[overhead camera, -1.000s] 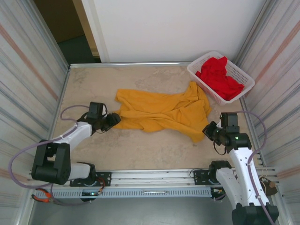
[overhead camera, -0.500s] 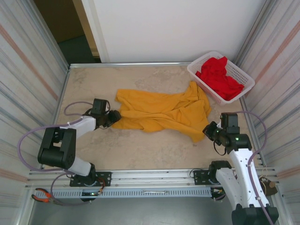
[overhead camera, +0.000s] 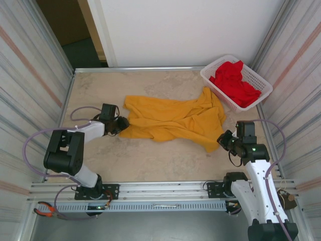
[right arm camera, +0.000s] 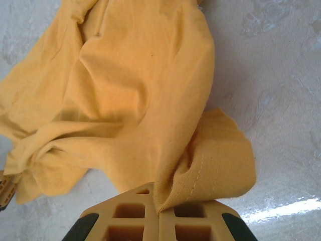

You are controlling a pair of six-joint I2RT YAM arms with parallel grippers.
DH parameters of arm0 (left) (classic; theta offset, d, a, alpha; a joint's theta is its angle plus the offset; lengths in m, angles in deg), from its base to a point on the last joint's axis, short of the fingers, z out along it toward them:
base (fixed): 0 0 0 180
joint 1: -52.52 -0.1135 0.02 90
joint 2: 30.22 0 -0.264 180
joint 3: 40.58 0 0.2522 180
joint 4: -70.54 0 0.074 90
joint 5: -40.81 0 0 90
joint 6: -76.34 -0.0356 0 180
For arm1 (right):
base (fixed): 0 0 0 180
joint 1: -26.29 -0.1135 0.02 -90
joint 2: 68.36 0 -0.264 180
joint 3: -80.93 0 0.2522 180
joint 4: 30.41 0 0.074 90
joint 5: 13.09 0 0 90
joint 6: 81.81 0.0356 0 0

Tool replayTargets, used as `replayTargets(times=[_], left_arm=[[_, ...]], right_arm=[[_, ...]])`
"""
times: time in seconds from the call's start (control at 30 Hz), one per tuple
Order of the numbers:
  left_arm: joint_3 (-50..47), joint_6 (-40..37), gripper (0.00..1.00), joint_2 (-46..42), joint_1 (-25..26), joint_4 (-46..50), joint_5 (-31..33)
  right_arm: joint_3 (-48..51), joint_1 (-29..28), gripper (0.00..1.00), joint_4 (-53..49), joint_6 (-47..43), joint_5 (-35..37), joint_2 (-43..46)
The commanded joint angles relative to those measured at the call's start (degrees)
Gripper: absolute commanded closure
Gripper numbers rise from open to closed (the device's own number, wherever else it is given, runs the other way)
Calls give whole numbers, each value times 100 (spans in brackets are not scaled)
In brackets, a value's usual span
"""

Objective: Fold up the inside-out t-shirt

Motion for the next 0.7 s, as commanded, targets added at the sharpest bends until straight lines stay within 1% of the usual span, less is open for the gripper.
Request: replayTargets(times=[0.0, 0.07, 0.1, 0.17, 0.27, 0.33, 0.4, 0.5, 0.57, 0.67], left_arm=[[78, -163, 81, 98, 27, -120, 177], [134, -251, 98, 57, 8, -82, 198], [186, -329, 100, -21, -14, 9, 203], [373, -432, 100, -283, -109, 200, 141], [778, -434, 100, -946, -404, 514, -177], [1203, -339, 100, -1399, -643, 659, -439], [1750, -204, 100, -1673, -908, 759, -755], [2646, 74, 100, -1809, -1292, 835, -1156], [3120, 269, 100, -1820, -1530, 829, -1362], [3679, 484, 100, -1768, -1797, 787, -1593]], right_arm=[[-26, 42, 100, -82, 128, 49, 76], [-100, 49, 100, -49, 125, 28, 36], [-163, 64, 100, -18, 111, 15, -27], [-372, 101, 100, 80, 82, -66, -202], [-968, 220, 100, 290, -23, -232, -650], [-1559, 362, 100, 459, -91, -408, -1040], [-2271, 534, 100, 568, -164, -593, -1430], [-3300, 865, 100, 674, -204, -902, -1936], [-3799, 1119, 100, 712, -182, -1118, -2240], [-4324, 1455, 100, 786, -81, -1400, -2430]])
